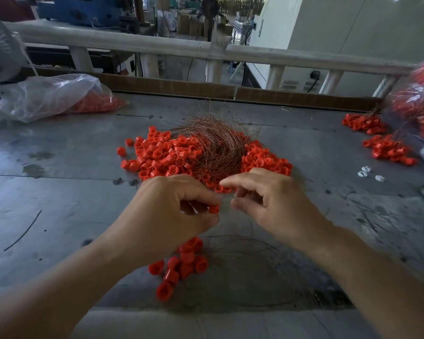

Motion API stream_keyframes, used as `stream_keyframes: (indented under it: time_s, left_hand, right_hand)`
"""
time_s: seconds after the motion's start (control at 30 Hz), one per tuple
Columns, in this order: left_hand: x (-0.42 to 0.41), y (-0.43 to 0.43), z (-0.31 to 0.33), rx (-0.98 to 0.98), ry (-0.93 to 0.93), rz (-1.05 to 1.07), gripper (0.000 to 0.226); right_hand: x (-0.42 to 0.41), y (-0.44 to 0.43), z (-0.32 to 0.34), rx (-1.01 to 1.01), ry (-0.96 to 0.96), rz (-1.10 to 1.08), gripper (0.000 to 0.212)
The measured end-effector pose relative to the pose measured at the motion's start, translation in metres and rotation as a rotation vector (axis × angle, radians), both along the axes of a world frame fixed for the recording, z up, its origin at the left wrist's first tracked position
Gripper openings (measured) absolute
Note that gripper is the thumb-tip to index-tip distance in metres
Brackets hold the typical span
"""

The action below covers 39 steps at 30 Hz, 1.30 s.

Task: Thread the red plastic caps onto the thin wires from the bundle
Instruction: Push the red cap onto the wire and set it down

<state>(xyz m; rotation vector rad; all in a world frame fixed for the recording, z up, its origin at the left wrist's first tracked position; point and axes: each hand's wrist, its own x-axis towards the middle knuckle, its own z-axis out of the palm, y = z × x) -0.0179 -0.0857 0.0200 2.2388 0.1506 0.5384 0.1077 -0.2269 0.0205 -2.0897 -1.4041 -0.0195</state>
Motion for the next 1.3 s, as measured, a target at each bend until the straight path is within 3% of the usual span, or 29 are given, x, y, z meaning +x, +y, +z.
stream_keyframes:
  time_s: [0.2, 0.23, 0.33, 0.5, 0.6, 0.77, 1.1, 1.3]
  left_hand:
    - [-0.002, -0.002, 0.003, -0.093, -0.031, -0.037, 0.021]
    - [-0.002, -0.002, 0.005, -0.182, -0.041, -0.038, 0.016]
    - [-0.001, 0.005, 0.008, -0.516, -0.07, -0.018, 0.038]
    - [0.002, 0.009, 0.007, -0.818, -0.051, -0.025, 0.029]
    - [0.004, 0.006, 0.005, -0.865, -0.023, -0.045, 0.027]
    - [0.003, 0.004, 0.004, -0.907, -0.01, -0.075, 0.028]
    - [0.004, 0.002, 0.003, -0.832, -0.014, -0.07, 0.039]
    - [0.003, 0.001, 0.002, -0.84, -0.049, -0.118, 0.026]
  right_hand:
    - [0.002, 0.001, 0.0, 0.109, -0.056, 0.025, 0.009]
    - [0.002, 0.0, 0.001, 0.159, -0.068, 0.015, 0.01]
    - [0.005, -0.003, 0.009, 0.399, -0.032, -0.067, 0.014]
    - [0.006, -0.01, 0.019, 0.601, -0.173, -0.117, 0.023]
    - [0.005, -0.01, 0.022, 0.598, -0.2, -0.116, 0.027]
    - [-0.003, -0.007, 0.019, 0.539, -0.161, -0.041, 0.011]
    - [-0.012, -0.003, 0.012, 0.399, -0.098, 0.021, 0.008]
    - [-0.014, -0.003, 0.014, 0.389, -0.043, 0.002, 0.005]
